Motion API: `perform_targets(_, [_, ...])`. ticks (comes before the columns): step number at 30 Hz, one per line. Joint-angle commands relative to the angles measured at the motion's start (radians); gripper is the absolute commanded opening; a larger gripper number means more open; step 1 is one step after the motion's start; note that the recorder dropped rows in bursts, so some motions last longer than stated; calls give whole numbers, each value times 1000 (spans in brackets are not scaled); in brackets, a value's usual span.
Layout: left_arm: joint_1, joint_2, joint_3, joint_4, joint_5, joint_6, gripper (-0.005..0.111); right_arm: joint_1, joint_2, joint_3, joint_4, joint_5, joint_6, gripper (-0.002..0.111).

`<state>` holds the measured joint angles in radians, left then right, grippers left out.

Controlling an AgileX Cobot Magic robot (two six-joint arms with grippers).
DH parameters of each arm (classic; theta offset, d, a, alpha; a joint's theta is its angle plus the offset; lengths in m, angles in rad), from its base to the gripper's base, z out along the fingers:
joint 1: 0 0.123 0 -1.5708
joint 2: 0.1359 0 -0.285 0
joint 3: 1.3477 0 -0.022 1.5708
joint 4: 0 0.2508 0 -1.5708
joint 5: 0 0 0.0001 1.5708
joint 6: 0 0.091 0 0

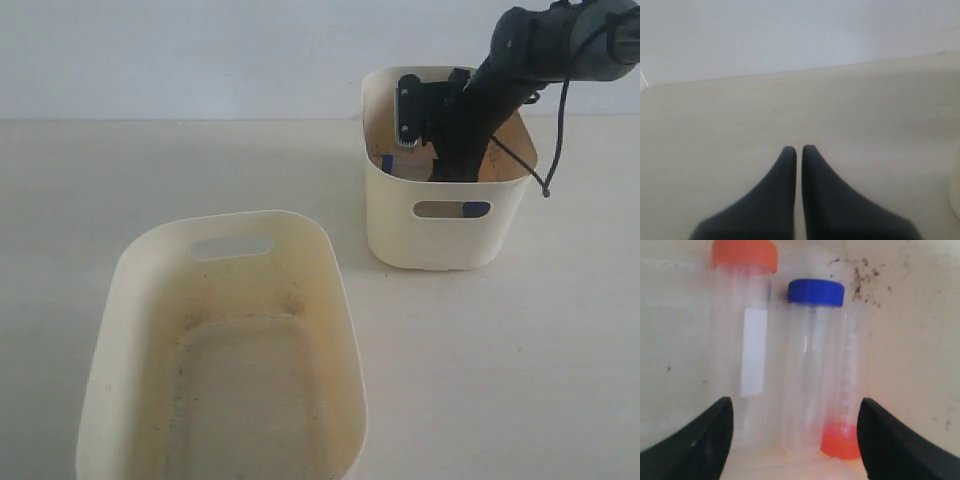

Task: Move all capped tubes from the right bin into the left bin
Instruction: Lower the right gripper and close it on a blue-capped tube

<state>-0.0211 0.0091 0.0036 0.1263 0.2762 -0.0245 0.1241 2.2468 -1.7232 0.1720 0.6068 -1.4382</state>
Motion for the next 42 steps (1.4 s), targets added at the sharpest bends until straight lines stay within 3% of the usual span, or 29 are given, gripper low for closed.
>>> perform_targets(1, [1, 0, -4, -11, -15, -12, 4, 25, 24, 2, 6, -79, -11, 51])
perform_targets(3, [1, 0, -4, -11, -15, -12, 4, 34, 42, 2, 6, -111, -11, 45])
perform_targets(9, [1, 0, -4, -11, -15, -12, 4, 35, 79, 2, 6, -186, -11, 55])
perform_targets(16, [1, 0, -4, -11, -15, -12, 4, 35, 105, 2, 6, -192, -8, 55])
perform_targets(19, [1, 0, -4, -11, -15, -12, 4, 35, 114, 2, 6, -195, -8, 43])
perform_targets(23, [1, 0, -4, -11, -15, -12, 4, 35, 116, 2, 6, -193, 0, 3])
perform_targets(24, [1, 0, -4, -11, -15, -12, 4, 35, 116, 2, 6, -199, 14, 0])
perform_targets(32, [1, 0, -4, -11, -15, -12, 4, 35, 42, 2, 4, -195, 123, 0])
perform_targets(42, [1, 0, -4, -11, -15, -12, 4, 35, -104, 2, 14, 13, 218, 0])
